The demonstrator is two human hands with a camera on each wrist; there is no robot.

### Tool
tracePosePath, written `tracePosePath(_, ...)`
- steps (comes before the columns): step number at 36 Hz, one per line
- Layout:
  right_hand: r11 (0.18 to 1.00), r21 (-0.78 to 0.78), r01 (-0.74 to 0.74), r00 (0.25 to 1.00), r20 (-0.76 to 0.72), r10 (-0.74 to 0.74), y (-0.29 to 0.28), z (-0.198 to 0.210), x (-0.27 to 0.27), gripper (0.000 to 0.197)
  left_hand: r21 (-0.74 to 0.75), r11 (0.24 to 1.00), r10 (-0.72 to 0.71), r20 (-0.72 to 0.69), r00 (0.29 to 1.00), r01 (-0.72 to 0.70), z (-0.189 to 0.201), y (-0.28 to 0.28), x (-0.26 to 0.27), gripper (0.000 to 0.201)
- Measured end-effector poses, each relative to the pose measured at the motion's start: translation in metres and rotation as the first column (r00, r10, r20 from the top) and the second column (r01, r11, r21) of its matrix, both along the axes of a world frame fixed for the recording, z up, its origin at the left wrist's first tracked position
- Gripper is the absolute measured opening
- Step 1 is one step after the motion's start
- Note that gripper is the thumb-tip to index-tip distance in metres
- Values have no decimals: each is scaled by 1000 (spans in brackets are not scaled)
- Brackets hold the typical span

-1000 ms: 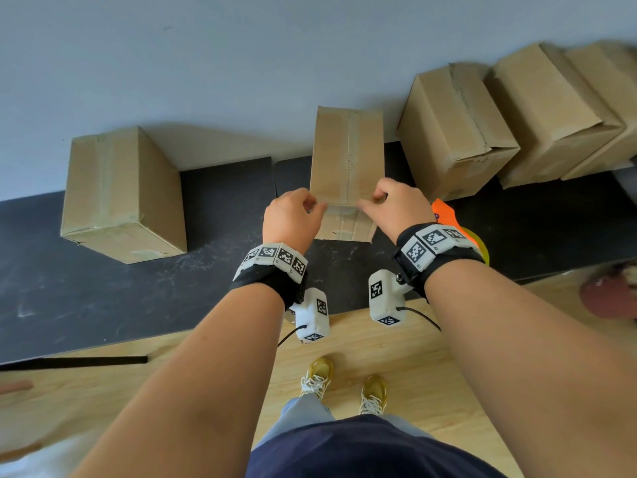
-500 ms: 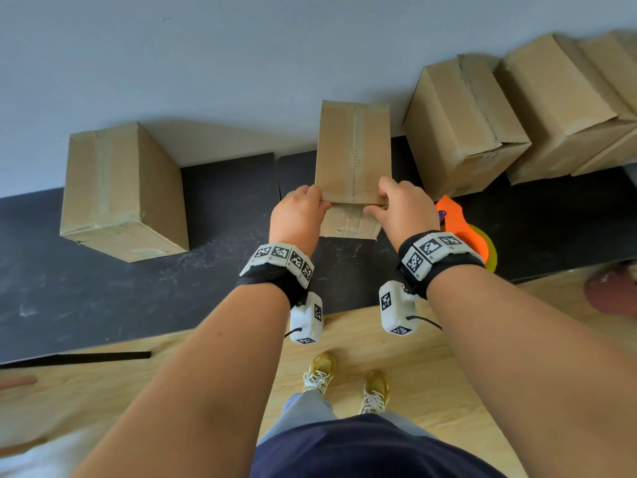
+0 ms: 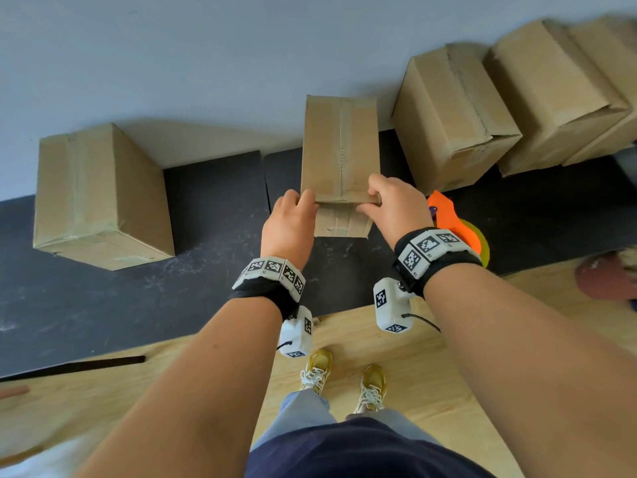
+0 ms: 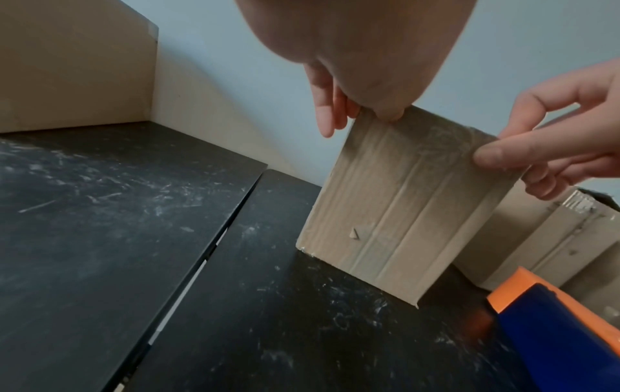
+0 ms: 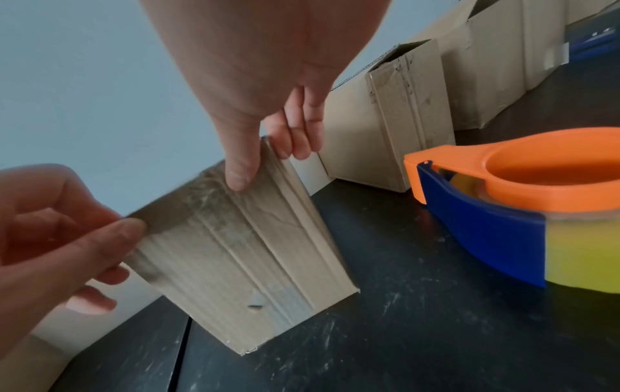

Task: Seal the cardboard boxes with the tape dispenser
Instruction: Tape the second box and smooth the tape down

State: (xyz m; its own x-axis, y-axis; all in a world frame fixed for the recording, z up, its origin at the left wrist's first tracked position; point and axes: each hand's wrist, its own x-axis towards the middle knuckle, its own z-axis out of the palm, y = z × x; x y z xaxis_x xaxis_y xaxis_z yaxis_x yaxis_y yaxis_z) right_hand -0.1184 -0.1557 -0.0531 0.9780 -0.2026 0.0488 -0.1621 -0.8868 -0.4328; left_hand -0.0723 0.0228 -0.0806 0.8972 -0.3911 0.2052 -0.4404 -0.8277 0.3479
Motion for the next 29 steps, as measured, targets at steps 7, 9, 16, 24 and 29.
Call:
tracePosePath(7, 1000, 13, -9, 999, 45, 9, -1, -5, 0, 30, -1, 1000, -25, 37, 999, 25, -5, 2, 3, 15)
tracePosePath(9, 999, 47, -9, 999, 50, 7, -2, -6, 1, 30, -1, 1000, -18, 34, 999, 18, -2, 0, 5, 14)
tracePosePath(16, 996, 87, -12, 1000, 26, 9, -7, -9, -3, 17, -68, 997, 22, -27, 999, -23, 7, -2, 3, 14)
tracePosePath(24, 994, 79, 71, 996, 45, -75, -2, -13, 3, 9, -47, 998, 33, -73, 997, -36, 16, -4, 7, 17)
tracePosePath(29, 986, 142, 84, 996, 22, -88, -3, -10, 1, 13, -101, 990, 78, -152, 985, -94, 19, -4, 5, 10)
